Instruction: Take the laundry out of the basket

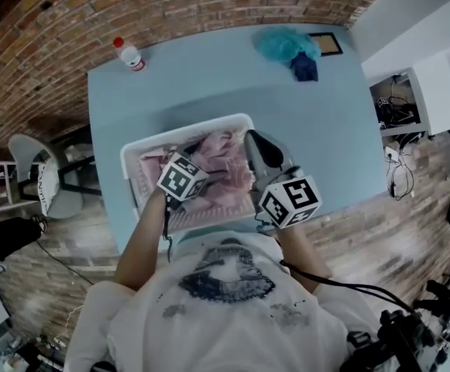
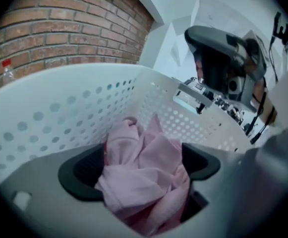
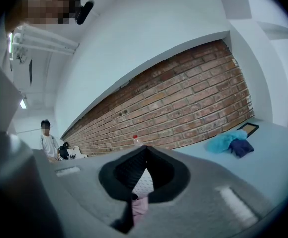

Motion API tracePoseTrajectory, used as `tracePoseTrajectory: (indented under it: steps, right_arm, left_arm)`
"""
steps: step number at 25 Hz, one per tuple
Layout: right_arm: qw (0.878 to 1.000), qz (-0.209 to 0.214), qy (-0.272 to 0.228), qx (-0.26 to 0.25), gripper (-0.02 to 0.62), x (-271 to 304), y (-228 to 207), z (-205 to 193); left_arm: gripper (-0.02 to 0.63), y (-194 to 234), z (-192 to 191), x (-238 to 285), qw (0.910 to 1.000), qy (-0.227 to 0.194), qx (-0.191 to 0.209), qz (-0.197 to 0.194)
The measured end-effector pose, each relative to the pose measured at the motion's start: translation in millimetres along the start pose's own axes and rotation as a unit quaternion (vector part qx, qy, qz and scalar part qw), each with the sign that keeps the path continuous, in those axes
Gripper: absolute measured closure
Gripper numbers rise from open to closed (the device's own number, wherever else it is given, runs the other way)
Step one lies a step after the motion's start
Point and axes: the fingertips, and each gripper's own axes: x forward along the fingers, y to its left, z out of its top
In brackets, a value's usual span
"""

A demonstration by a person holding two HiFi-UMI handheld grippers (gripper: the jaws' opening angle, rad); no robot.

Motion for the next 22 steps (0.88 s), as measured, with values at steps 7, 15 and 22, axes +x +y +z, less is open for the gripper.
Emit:
tracePoseTrajectory:
  steps: [7,15,22]
  right_arm:
    - [1.0,0.0,0.001,0.007,0.597,2.8,-7.7,-1.9]
    - [1.0,0.003,0.002,0.011,0.597,5.5,-13.4,-2.5]
    - [1.0,0.005,0.005,0.013,0.598,7.3,-14.7,-3.2]
  left_arm:
    - [0.123,0.5,-14.3,18.9,0.9964,0.07,0.048,0.001]
    - [0.12,8.0,-27.4,18.0,0.9883,0.123,0.09,0.006]
    - [0.12,26.2,-49.0,6.9,0.9846,0.16,0.07,0.017]
